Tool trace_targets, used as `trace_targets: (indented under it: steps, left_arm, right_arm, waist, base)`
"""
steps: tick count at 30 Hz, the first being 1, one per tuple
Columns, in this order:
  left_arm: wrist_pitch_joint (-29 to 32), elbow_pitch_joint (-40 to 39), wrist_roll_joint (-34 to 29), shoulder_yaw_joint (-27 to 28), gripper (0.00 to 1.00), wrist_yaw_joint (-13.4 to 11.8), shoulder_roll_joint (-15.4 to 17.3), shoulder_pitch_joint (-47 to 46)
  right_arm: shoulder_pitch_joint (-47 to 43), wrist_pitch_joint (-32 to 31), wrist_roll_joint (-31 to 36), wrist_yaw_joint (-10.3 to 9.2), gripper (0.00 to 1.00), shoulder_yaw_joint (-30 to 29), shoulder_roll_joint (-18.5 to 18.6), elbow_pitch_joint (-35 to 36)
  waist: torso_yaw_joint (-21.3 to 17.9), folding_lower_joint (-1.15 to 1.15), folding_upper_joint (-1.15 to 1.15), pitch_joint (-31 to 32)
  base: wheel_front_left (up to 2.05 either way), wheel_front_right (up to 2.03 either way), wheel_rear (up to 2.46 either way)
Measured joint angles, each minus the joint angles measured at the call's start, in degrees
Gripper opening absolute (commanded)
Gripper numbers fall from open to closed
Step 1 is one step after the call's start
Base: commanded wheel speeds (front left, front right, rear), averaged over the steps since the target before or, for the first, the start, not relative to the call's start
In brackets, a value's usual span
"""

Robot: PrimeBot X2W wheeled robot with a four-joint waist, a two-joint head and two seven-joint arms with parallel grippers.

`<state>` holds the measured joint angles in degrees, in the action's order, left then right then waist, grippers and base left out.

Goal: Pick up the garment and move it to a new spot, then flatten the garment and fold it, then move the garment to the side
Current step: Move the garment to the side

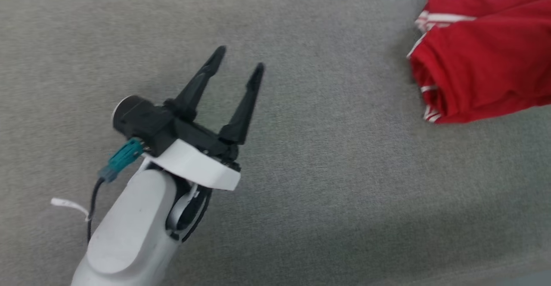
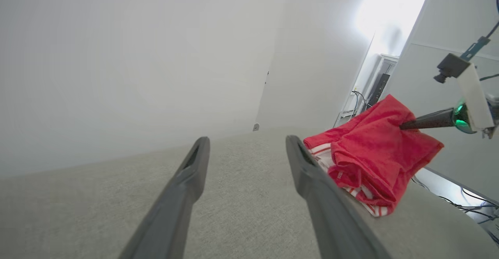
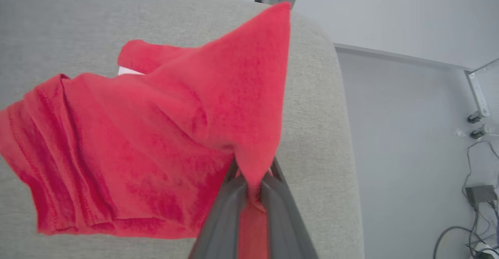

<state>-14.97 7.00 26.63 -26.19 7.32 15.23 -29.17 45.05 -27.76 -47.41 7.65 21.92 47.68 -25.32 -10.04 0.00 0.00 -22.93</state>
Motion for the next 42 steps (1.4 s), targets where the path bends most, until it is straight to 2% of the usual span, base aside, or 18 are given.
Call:
trace_targets:
  steps: [6,12,15,18,20,21,23,24,25,33,42]
  left_arm:
    - [0.0,0.63,0.52,-5.19,1.0,0.0,0.07,-4.2]
    - [0.0,0.79,0.81,-7.8,1.0,0.0,-0.23,-6.66]
    - [0.0,0.74,1.13,-8.55,1.0,0.0,-0.24,-7.4]
    - [0.0,0.77,1.56,-8.82,1.0,0.0,-0.22,-7.84]
    - [0.0,0.71,1.57,-8.78,1.0,0.0,-0.25,-8.1]
    - [0.0,0.68,1.63,-8.55,1.0,0.0,-0.25,-8.1]
    - [0.0,0.4,1.63,-7.6,1.0,0.0,-0.2,-8.08]
    - [-0.01,0.23,1.6,-6.88,1.0,0.0,-0.14,-8.02]
    - [-0.01,0.03,1.66,-6.04,1.0,0.0,-0.04,-7.78]
    - [0.0,-2.14,1.19,2.6,1.0,0.0,0.03,-2.88]
    - [-0.01,-5.58,-1.83,13.04,1.0,0.0,-1.96,3.8]
  right_arm:
    - [2.63,4.64,4.42,-0.01,0.0,-0.29,1.49,-5.09]
    - [5.38,11.45,11.32,-0.01,0.0,0.13,2.53,-11.59]
    - [7.22,13.99,14.5,-0.01,0.0,0.03,1.14,-16.04]
    - [8.94,15.66,16.38,0.0,0.0,-0.46,-2.11,-22.16]
    - [9.82,16.81,16.34,-0.01,0.0,-0.26,-2.48,-24.98]
    - [10.33,17.34,16.29,-0.01,0.06,-0.19,-2.66,-25.91]
    - [11.51,18.27,16.19,-0.01,0.35,-0.29,-3.23,-28.13]
    - [12.08,18.76,16.28,-0.01,0.61,-0.29,-3.44,-29.04]
    - [12.56,19.05,16.28,0.0,1.0,-0.26,-3.52,-29.81]
    - [15.07,22.49,15.79,-0.01,1.0,0.05,-3.59,-32.09]
    - [13.87,28.99,12.68,-0.01,1.0,-0.22,-7.26,-29.2]
  waist:
    - [-2.04,0.0,0.0,-2.64]
    - [-1.79,0.0,0.0,-4.72]
    - [-0.99,0.0,0.0,-5.52]
    - [0.33,0.0,0.0,-6.35]
    - [1.12,0.0,0.0,-6.73]
    - [1.47,0.0,0.0,-6.87]
    - [1.99,0.0,0.0,-7.13]
    - [2.13,0.0,0.0,-7.21]
    - [2.18,0.0,0.0,-7.22]
    - [1.92,0.0,0.0,-5.27]
    - [1.61,0.0,0.0,-1.01]
  base:
    - [0.0,0.0,0.0]
    - [0.0,0.0,0.0]
    - [0.0,0.0,0.0]
    - [0.0,0.0,0.0]
    - [0.0,0.0,0.0]
    - [0.0,0.0,0.0]
    - [0.0,0.0,0.0]
    - [0.0,0.0,0.0]
    - [0.0,0.0,0.0]
    - [0.0,0.0,0.0]
    - [0.0,0.0,0.0]
